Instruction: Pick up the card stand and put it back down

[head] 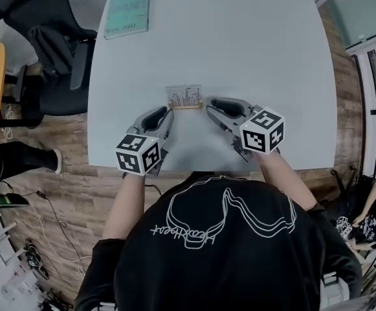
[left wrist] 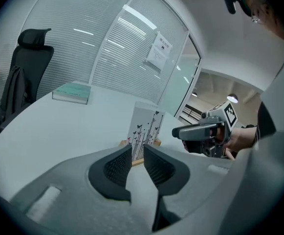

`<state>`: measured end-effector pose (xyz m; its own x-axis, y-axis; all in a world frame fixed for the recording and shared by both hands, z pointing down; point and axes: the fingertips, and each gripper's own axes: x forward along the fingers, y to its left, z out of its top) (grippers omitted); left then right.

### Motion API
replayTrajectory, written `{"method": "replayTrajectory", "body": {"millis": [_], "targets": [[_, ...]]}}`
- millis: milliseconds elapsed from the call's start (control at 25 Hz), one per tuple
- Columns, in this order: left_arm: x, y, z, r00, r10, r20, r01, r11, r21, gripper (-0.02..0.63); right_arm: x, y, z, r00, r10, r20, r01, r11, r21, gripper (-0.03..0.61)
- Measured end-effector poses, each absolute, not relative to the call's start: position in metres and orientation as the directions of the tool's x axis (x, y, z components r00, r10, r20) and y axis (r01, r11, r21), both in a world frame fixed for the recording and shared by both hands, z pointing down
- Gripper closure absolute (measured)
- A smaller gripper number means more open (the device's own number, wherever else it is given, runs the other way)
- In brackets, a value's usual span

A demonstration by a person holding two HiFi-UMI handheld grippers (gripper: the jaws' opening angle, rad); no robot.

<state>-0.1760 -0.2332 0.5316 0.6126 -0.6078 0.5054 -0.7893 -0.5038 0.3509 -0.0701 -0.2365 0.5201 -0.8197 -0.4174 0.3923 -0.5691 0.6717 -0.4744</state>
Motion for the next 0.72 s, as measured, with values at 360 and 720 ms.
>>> {"method": "replayTrajectory", "body": {"millis": [360,720], "targets": [[-0.175,-0.248,0.564,0.615,-0.561,0.554,-0.786,-0.497,0.369,0.503,-0.078,-0.248,0.562,-0.79,-0.381,0.479,-0.595,0.663,-0.454,0.437],[-0.175,-0.257,0.575,0.631,-0.546,0.551,-0.773,-0.504,0.386,0.503,-0.088,-0.255,0.581,-0.767,-0.358,0.532,-0.607,0.674,-0.422,0.43]]}}
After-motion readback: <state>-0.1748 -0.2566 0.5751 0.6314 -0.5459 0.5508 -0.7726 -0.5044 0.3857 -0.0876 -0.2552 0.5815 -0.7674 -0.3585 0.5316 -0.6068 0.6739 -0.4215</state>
